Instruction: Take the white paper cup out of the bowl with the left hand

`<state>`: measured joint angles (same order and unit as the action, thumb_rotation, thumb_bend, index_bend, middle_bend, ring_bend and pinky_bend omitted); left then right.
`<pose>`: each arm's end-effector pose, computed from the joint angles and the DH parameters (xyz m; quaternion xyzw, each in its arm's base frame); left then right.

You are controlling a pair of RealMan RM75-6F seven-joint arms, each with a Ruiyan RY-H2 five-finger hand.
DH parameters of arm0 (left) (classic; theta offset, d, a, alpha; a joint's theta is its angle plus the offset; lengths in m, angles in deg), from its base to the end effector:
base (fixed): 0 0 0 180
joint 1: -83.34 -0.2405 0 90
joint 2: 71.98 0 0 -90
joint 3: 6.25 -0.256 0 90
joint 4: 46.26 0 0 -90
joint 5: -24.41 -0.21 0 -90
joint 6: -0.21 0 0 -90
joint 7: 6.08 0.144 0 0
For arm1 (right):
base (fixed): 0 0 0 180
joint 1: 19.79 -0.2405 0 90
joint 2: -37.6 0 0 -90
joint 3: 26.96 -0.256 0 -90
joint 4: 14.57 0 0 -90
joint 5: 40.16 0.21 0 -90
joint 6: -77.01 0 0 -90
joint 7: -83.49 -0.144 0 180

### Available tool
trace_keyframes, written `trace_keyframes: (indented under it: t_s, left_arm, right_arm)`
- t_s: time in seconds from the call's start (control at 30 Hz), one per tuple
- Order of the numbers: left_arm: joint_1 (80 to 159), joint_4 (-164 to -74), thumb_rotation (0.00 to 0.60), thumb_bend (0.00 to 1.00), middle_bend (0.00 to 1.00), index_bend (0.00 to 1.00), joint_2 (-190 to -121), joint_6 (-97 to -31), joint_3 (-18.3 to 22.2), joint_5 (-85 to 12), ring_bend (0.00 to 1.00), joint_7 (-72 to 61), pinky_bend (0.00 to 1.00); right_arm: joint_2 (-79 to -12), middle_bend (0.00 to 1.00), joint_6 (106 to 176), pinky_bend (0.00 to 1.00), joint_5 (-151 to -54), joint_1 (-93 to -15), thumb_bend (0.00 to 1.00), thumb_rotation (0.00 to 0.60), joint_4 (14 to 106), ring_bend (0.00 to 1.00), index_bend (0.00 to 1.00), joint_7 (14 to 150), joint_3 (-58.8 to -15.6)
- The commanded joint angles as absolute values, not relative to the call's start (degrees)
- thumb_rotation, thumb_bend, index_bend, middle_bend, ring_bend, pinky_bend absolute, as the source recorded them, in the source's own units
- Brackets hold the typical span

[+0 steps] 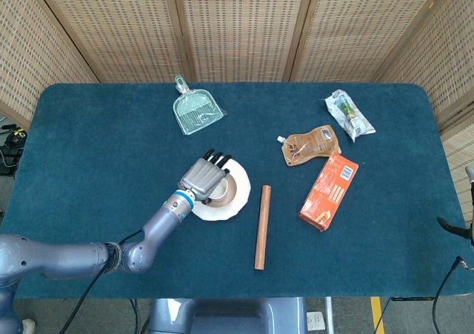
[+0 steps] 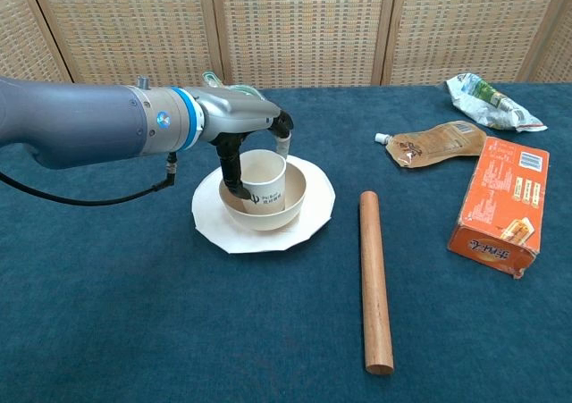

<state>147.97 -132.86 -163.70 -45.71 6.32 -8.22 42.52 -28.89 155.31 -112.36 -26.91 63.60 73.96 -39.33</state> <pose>-0.0420 0.3704 -0.0552 -0.8373 -0.2962 -0.2557 0.3819 -0.3694 -0.2269 0.2036 0.4889 -0.4051 0.3881 0.6681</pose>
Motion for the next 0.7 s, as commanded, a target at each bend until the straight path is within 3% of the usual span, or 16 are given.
trace_keyframes:
  t_s: [0.03, 0.23, 0.5, 0.7]
  left_arm:
    - [148.3, -133.2, 0.6, 0.31, 0.0, 0.4, -163.4, -46.3, 6.0, -7.9, 0.0, 41.8, 0.0]
    - [148.0, -135.2, 0.6, 0.31, 0.0, 0.4, -161.4, -48.0, 5.8, -9.0, 0.0, 40.2, 0.0]
    - [145.8, -142.2, 0.6, 0.31, 0.0, 0.4, -153.9, -52.6, 7.5, -13.6, 0.0, 36.3, 0.0]
    - [142.6, -145.7, 0.6, 0.31, 0.0, 0.39, -147.5, -56.0, 5.2, -17.1, 0.0, 35.5, 0.0]
  right_arm:
    - [-28.9, 0.0, 155.8, 0.0, -112.6, -26.8, 0.09, 0.6, 63.6, 0.0, 0.0, 74.0, -39.4]
    - [-29.0, 0.0, 156.1, 0.0, -112.8, -26.7, 0.09, 0.6, 63.7, 0.0, 0.0, 74.1, -39.3]
    - [-28.8, 0.0, 156.7, 0.0, -112.9, -26.5, 0.1, 0.6, 64.2, 0.0, 0.0, 74.4, -39.3]
    - [-28.6, 0.0, 156.7, 0.0, -113.0, -26.4, 0.09, 0.6, 64.6, 0.0, 0.0, 74.7, -39.3]
